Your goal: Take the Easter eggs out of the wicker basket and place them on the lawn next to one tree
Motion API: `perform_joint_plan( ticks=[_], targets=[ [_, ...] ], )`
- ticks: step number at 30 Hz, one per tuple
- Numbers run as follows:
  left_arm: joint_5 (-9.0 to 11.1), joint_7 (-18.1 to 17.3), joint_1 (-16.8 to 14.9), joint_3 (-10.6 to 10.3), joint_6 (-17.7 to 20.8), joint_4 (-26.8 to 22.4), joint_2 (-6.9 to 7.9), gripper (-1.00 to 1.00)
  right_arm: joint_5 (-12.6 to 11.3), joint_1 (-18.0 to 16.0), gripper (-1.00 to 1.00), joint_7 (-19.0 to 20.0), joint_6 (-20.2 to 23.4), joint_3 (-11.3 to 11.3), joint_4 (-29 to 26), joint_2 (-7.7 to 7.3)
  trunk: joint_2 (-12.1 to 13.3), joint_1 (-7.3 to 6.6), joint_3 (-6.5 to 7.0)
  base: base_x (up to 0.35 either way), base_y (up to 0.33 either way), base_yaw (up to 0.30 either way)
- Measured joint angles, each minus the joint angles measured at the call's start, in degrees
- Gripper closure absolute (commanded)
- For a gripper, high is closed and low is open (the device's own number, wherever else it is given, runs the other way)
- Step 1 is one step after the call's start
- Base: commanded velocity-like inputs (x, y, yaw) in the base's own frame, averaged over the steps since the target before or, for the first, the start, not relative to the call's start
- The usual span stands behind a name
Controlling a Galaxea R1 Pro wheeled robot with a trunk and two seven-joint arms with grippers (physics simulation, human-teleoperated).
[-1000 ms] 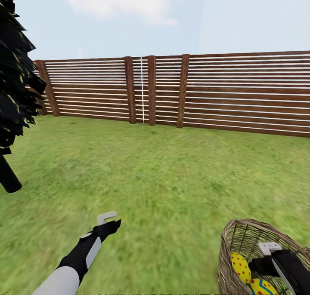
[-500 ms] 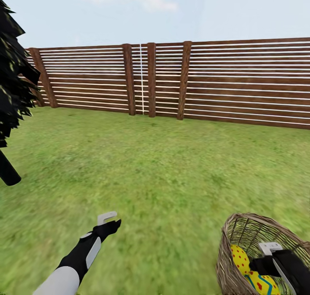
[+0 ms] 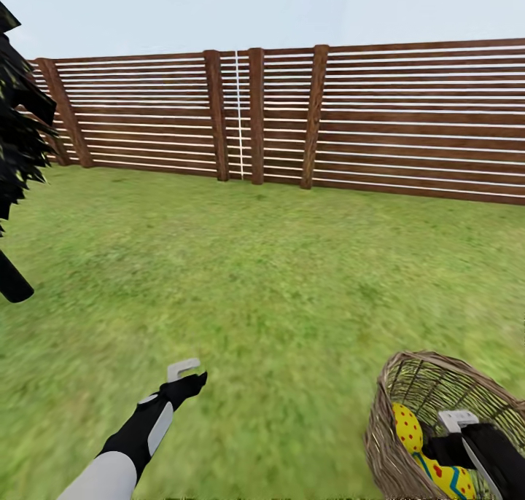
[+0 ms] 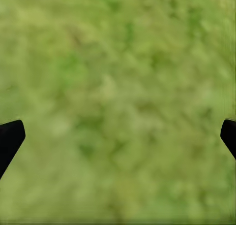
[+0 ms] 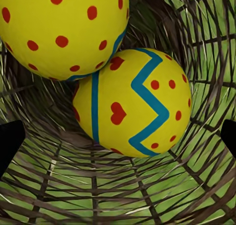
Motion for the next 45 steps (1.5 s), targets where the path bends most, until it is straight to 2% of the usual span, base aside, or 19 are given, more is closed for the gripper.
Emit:
perform_joint_plan(
  ticks=[19, 34, 45],
  targets=[
    [0.0, -0.1, 0.0, 0.0, 0.0, 0.0, -0.18, -1.0, 0.1, 0.0, -1.0, 0.0, 0.0, 0.0, 0.0, 0.32, -0.3, 0.49, -4.21, 0.0, 0.0, 0.0],
    [-0.1, -0.2, 0.0, -0.1, 0.0, 0.0, -0.53, -1.0, 0.0, 0.0, -1.0, 0.0, 0.0, 0.0, 0.0, 0.26, -0.3, 0.48, -4.22, 0.071, -0.023, 0.0],
    [-0.1, -0.2, 0.0, -0.1, 0.0, 0.1, -0.87, -1.0, 0.1, 0.0, -1.0, 0.0, 0.0, 0.0, 0.0, 0.34, -0.3, 0.48, -4.22, 0.053, -0.22, 0.0]
  ],
)
